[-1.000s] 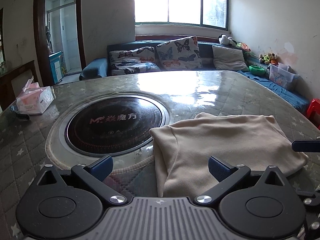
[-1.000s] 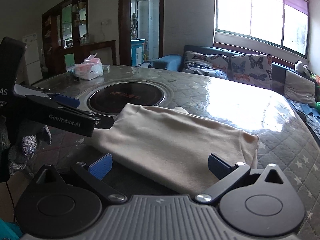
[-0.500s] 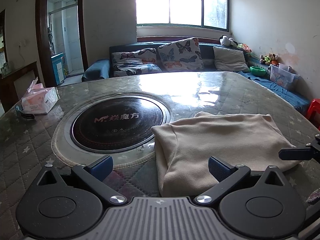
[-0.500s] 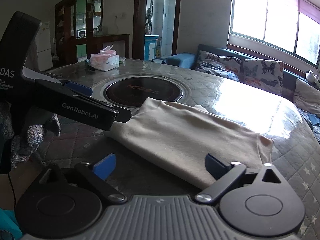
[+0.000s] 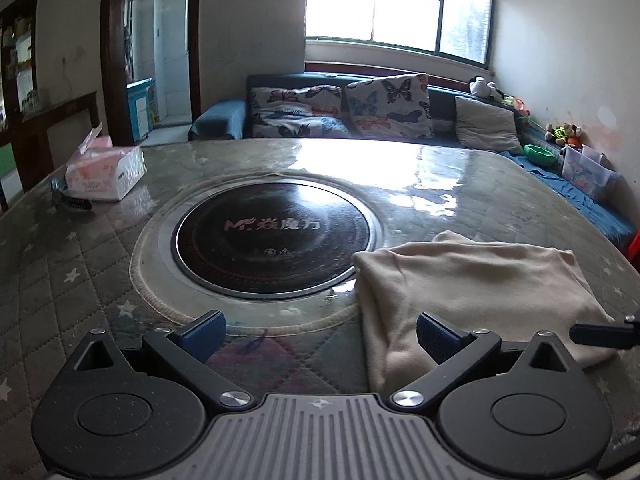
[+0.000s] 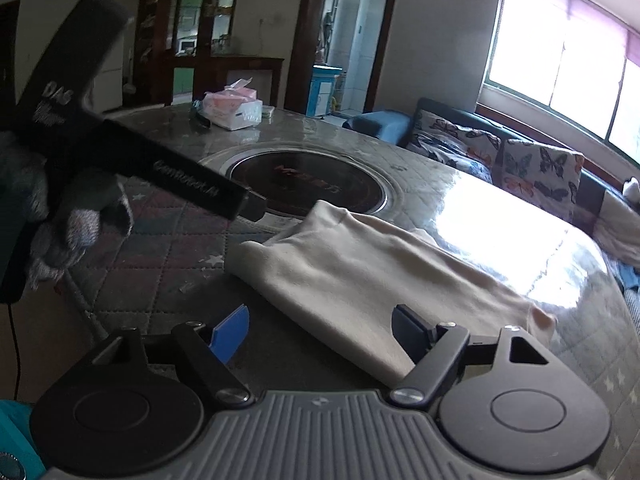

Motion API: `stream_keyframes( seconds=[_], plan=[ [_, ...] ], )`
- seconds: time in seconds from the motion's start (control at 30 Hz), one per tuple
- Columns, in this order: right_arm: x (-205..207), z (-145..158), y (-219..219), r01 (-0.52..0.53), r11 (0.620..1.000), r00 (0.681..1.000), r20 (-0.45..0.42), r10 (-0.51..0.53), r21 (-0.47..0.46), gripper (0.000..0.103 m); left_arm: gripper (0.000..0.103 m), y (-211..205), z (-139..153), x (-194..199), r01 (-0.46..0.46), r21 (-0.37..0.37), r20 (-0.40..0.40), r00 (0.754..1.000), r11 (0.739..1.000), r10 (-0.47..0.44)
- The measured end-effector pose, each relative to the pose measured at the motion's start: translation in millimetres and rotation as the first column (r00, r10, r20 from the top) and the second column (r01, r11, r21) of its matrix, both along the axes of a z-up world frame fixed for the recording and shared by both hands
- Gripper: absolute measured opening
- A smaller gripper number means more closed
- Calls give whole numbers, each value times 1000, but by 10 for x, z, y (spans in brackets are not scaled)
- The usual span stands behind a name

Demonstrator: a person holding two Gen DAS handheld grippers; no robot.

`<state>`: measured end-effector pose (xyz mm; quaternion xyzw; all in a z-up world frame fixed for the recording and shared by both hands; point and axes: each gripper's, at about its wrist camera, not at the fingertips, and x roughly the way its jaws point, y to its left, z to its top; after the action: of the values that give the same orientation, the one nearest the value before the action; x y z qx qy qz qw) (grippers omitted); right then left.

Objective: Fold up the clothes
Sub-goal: 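Grasp the folded sweatshirt edge with the left tool while the right tool approaches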

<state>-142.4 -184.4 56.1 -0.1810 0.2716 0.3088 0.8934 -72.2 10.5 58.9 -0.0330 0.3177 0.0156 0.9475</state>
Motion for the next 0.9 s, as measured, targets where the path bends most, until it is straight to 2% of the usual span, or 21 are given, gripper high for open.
stream_keyframes(
  seconds=[0.13, 0.37, 0.5, 0.73, 0.8, 0.9],
  plan=[
    [28, -13, 140, -41, 998, 999, 10, 41, -45, 75, 103, 72, -9, 136, 4, -18, -10, 1000, 1000, -4],
    [88, -83, 446, -114, 984, 993, 26, 119, -138, 66, 103, 226, -36, 378, -1, -93, -57, 998, 996, -4],
    [119, -150, 673, -166, 964, 983, 37, 177, -210, 62, 103, 319, -66, 451, -7, -156, -84, 996, 988, -6],
    [167, -296, 1018, -206, 920, 969, 65, 240, -334, 53, 103, 445, -131, 599, -2, -288, -146, 988, 957, -42],
    [193, -294, 1066, -200, 917, 969, 66, 237, -346, 40, 103, 453, -147, 640, 1, -311, -161, 985, 951, -54],
    [261, -277, 1102, -182, 926, 977, 44, 208, -331, 29, 103, 456, -173, 712, 4, -355, -191, 979, 935, -77]
  ],
)
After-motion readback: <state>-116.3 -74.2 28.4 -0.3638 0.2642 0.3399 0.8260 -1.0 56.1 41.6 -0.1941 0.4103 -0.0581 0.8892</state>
